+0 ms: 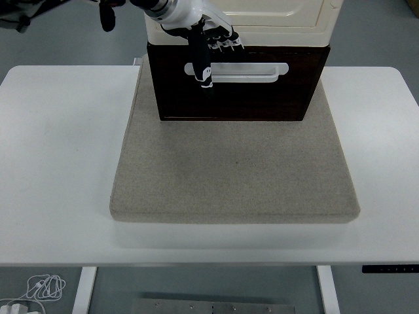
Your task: Open the drawer under the combination cabinet
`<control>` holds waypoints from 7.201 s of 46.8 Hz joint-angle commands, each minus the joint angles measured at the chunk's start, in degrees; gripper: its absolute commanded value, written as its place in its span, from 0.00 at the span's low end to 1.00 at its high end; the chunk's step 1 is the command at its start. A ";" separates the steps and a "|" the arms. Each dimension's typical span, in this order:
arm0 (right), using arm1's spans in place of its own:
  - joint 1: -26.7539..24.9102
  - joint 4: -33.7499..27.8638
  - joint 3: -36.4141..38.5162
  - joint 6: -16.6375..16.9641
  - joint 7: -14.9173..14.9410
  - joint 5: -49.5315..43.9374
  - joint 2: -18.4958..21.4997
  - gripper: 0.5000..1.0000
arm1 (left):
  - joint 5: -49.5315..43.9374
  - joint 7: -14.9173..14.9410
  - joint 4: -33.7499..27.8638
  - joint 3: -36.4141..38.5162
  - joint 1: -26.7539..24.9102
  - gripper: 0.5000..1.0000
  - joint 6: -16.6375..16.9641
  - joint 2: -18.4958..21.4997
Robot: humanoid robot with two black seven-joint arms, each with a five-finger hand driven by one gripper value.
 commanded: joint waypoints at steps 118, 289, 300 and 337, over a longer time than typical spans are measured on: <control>0.00 -0.01 0.00 0.00 0.00 0.00 0.00 0.85 | 0.07 0.72 1.69 -0.06 6.52 1.00 11.75 -6.08; 0.00 -0.01 0.00 0.00 0.00 0.00 0.00 0.85 | -0.90 0.81 -1.30 -3.58 3.44 1.00 -6.26 -4.68; 0.00 -0.01 0.00 0.00 0.00 0.00 0.00 0.85 | -0.90 0.81 -1.47 -4.28 3.35 1.00 -6.99 -4.50; 0.00 -0.01 0.00 0.00 0.00 0.00 0.00 0.85 | -0.99 0.90 -1.56 -5.60 3.09 1.00 -6.99 -3.54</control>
